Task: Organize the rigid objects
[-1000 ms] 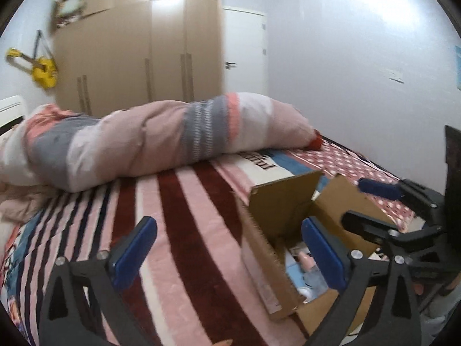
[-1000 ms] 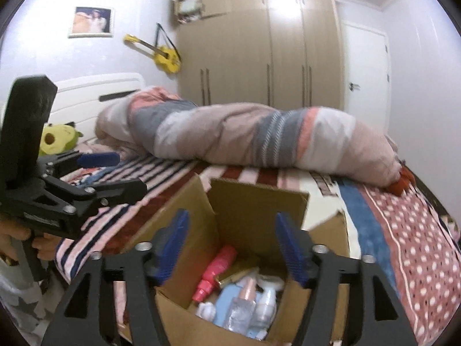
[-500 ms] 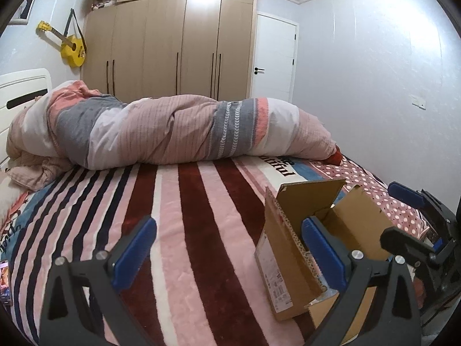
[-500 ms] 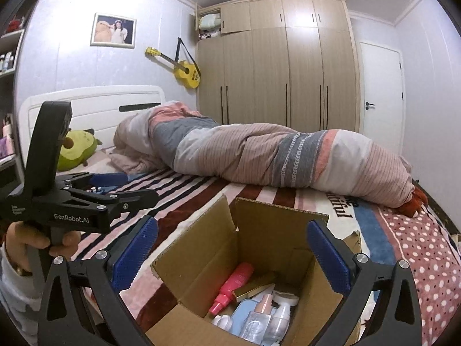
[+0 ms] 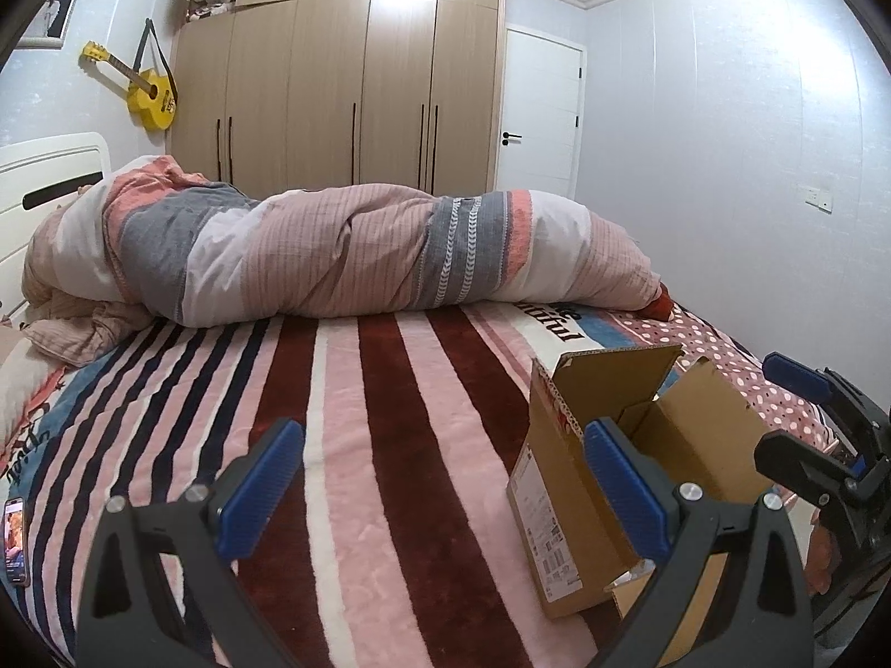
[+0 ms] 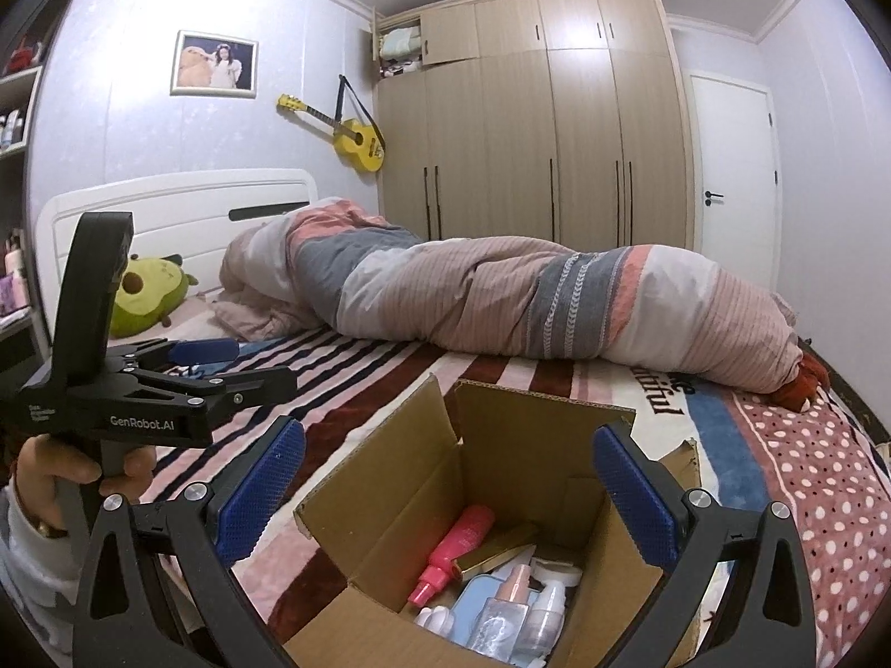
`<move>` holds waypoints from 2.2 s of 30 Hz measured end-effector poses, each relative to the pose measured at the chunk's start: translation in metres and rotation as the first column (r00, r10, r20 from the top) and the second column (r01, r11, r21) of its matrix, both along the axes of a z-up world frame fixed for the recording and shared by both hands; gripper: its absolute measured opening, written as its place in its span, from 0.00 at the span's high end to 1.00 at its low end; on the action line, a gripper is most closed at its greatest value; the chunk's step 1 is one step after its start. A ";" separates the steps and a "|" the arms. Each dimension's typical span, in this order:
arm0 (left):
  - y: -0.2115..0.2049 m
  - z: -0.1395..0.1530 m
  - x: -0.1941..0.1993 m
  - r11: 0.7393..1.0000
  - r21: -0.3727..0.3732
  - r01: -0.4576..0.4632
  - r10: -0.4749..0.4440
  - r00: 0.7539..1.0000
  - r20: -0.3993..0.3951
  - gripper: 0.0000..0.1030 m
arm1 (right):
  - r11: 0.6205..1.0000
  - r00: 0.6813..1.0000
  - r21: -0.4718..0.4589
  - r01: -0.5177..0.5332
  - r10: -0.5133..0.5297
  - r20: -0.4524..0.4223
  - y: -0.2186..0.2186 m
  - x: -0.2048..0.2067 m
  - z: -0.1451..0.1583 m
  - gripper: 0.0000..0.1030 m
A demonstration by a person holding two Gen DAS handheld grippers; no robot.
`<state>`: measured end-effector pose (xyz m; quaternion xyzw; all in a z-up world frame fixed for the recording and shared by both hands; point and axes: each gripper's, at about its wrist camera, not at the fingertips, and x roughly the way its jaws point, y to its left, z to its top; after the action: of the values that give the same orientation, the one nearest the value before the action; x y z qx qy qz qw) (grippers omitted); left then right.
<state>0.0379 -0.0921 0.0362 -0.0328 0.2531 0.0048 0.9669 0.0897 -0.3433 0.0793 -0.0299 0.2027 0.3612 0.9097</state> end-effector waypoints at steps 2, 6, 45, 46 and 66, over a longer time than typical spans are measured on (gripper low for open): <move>0.000 0.000 0.000 1.000 0.001 -0.004 0.004 1.000 0.000 0.02 | 1.000 1.000 0.003 -0.002 0.002 -0.006 -0.001 -0.001 -0.002 0.00; 0.000 0.000 -0.001 1.000 0.001 -0.001 0.001 1.000 0.000 0.02 | 1.000 1.000 0.000 -0.006 0.006 -0.007 0.000 -0.002 -0.003 0.00; -0.002 -0.003 0.002 1.000 0.008 -0.005 0.005 1.000 -0.012 0.02 | 1.000 0.999 0.010 0.018 -0.018 -0.028 -0.002 -0.007 -0.006 0.00; -0.002 -0.003 0.002 1.000 0.010 -0.005 0.005 1.000 -0.012 0.02 | 1.000 0.999 0.010 0.017 -0.016 -0.029 -0.002 -0.007 -0.006 0.00; -0.006 -0.005 -0.001 1.000 0.004 -0.008 0.008 1.000 -0.010 0.01 | 1.000 0.999 0.017 0.015 -0.015 -0.030 -0.002 -0.009 -0.006 0.00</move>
<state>0.0370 -0.0976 0.0310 -0.0319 0.2579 0.0093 0.9656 0.0806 -0.3449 0.0732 -0.0149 0.2133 0.3565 0.9095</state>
